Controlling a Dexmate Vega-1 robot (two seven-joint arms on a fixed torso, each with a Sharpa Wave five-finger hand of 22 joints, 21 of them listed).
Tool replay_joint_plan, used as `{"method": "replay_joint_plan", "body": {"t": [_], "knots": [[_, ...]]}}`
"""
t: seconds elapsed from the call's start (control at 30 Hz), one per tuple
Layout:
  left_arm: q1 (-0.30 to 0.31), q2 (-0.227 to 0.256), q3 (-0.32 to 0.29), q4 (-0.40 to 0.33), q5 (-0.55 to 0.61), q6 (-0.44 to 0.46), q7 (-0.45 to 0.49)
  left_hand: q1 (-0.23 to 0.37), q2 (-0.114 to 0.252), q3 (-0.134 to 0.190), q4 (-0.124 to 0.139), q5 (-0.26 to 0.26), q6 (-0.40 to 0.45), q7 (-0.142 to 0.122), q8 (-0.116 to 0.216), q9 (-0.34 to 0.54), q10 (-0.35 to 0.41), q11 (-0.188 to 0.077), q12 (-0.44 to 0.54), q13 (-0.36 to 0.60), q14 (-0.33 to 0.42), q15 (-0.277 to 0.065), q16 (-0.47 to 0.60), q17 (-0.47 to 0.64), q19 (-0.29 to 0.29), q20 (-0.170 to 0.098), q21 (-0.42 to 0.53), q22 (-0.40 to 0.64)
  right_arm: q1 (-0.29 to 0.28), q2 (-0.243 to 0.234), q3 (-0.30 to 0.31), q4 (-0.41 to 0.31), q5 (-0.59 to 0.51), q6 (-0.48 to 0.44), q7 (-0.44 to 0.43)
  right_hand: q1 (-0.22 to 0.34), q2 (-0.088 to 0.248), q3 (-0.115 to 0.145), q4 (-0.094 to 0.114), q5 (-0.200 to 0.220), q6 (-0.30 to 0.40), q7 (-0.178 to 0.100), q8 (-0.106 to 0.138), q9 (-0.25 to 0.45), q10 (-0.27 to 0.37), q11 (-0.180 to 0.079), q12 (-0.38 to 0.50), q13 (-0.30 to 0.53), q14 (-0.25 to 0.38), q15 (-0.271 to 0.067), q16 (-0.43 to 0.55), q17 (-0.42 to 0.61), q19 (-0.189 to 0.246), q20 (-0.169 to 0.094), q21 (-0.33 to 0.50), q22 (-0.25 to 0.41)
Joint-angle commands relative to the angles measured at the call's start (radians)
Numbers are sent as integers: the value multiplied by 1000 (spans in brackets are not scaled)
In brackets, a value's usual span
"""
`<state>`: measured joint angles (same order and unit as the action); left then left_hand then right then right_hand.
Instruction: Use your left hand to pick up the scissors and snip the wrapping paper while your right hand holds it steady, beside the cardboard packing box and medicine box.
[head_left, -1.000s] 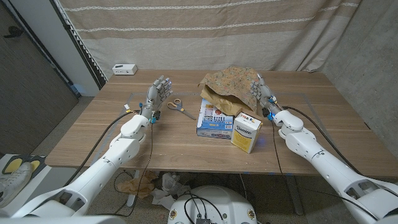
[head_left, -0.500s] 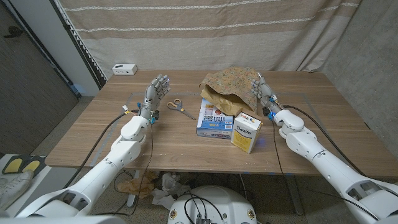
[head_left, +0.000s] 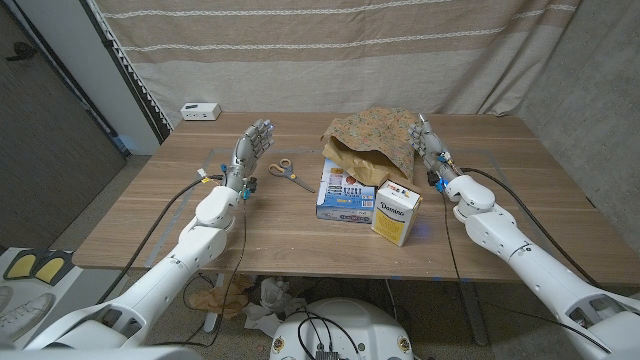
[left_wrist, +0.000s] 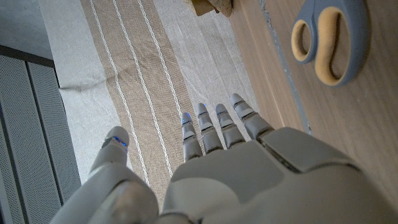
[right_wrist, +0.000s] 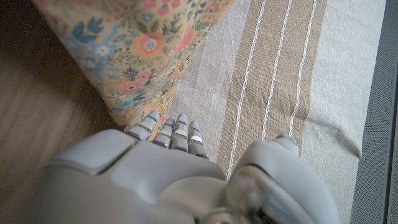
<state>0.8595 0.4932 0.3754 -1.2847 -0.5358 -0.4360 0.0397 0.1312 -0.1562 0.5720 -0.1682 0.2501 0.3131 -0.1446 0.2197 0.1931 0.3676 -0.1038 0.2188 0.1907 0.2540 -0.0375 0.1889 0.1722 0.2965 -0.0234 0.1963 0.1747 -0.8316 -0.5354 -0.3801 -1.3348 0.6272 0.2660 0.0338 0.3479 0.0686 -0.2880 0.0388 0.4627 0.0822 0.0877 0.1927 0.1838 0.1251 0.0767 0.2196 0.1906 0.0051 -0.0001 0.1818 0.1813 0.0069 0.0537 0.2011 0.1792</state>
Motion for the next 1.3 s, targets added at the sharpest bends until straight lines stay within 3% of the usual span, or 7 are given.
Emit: {"method": "replay_joint_plan", "body": {"t": [0.03,0.3,0.43,0.53,0.97,1.13,1.3], "knots": [[6,38,20,-76,84,64,68,19,-3,1,-4,11,19,1,8,1,18,-7,8,3,12,-93,2,3,3,-7,4,3,14,-17,-1,11,4,0,39,12,1,-1,-6,4,4,1,4,2,7,4,3,3,-7,-5,2,2,-5,-6,-2,4],[-18,53,32,-82,137,73,86,35,-8,1,-7,18,22,0,6,1,28,-21,9,4,11,-97,1,3,4,-13,3,2,11,-26,2,-7,-11,-3,17,17,1,0,-9,6,4,0,4,2,7,4,3,3,-14,-5,0,2,-12,-9,-5,4],[-32,74,36,-94,153,108,84,66,-11,4,-9,33,-51,51,-24,-1,41,-34,8,4,13,-109,0,4,7,-20,2,2,11,-19,2,-8,-10,-13,1,19,1,0,-10,7,3,0,4,2,6,3,3,3,-15,-6,0,2,-13,-10,-5,4],[-32,99,38,-126,181,146,101,81,-12,5,-10,40,-36,11,-16,-1,32,-31,2,5,6,-106,-3,4,4,-21,0,2,26,-25,-11,-1,-33,-12,6,21,1,1,-11,7,2,-1,4,2,4,-3,2,3,-18,-6,-1,2,-16,-8,-6,4],[-46,192,39,-217,250,264,111,116,-18,5,-13,56,1,17,-2,1,36,-46,1,7,-24,-108,-10,5,-30,-17,-11,1,5,-2,-1,-10,-64,22,-73,28,1,2,-16,10,3,13,5,2,8,16,4,2,-18,2,1,1,-14,-6,-4,4],[-35,225,40,-275,294,318,140,150,-21,5,-15,71,31,-33,9,3,31,-49,-1,11,-56,-103,-12,6,-49,-13,-13,2,-8,-17,4,-32,-77,25,-88,29,1,2,-17,11,2,12,4,2,7,16,4,2,-20,3,0,1,-16,-6,-5,4],[-23,265,38,-356,343,401,169,177,-22,6,-16,81,34,-12,10,5,47,-63,6,15,-76,-110,-12,7,-67,-17,-14,2,-13,-21,5,-49,-93,24,-108,30,2,2,-17,11,1,11,4,2,4,14,2,2,-21,2,0,1,-16,-7,-5,4]]}}
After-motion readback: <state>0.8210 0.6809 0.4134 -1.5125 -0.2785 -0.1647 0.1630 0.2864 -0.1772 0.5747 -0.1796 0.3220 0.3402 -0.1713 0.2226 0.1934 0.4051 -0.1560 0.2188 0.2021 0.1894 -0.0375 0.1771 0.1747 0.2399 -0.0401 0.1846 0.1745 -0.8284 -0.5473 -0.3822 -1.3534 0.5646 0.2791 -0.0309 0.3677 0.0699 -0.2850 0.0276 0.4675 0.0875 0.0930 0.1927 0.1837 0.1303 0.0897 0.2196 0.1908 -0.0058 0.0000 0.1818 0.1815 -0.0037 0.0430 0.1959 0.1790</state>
